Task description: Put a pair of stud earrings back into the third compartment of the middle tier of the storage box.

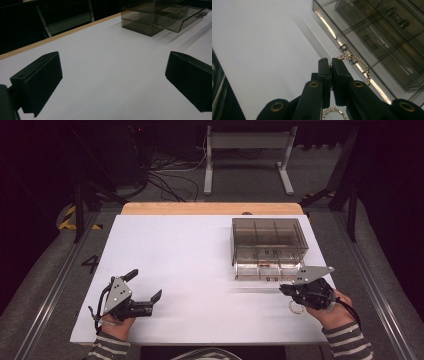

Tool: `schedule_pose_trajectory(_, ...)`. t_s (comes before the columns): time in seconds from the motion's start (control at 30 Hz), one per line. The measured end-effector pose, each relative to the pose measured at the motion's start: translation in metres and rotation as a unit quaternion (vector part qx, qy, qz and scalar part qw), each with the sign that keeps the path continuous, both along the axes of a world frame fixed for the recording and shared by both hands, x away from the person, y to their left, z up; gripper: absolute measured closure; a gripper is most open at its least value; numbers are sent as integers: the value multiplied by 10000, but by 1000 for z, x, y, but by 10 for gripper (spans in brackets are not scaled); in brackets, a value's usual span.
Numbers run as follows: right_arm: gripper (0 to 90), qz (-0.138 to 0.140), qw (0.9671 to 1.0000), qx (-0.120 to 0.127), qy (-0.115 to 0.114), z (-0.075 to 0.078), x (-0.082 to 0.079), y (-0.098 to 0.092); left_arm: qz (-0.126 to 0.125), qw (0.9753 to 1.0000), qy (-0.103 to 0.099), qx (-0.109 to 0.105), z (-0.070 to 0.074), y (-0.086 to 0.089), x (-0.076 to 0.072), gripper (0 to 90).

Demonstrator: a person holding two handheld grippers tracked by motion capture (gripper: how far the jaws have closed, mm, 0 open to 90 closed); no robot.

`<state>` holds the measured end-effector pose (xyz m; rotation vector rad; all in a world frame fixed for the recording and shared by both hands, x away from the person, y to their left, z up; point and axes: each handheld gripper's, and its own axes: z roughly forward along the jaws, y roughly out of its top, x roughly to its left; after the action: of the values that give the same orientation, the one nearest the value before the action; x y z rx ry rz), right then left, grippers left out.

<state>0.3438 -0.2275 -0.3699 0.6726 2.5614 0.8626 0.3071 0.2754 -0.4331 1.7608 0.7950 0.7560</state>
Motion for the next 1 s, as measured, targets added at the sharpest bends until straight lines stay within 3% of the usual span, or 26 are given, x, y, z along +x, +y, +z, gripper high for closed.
schedule_pose_trajectory(0.37,859,-192,9997,-150,42,9,16,3,-10,10000,21,24,0,0,0,18)
schedule_pose_trajectory(1.0,859,-449,9982,-346,211,12,47,4,-14,10000,27,14,0,0,0,18)
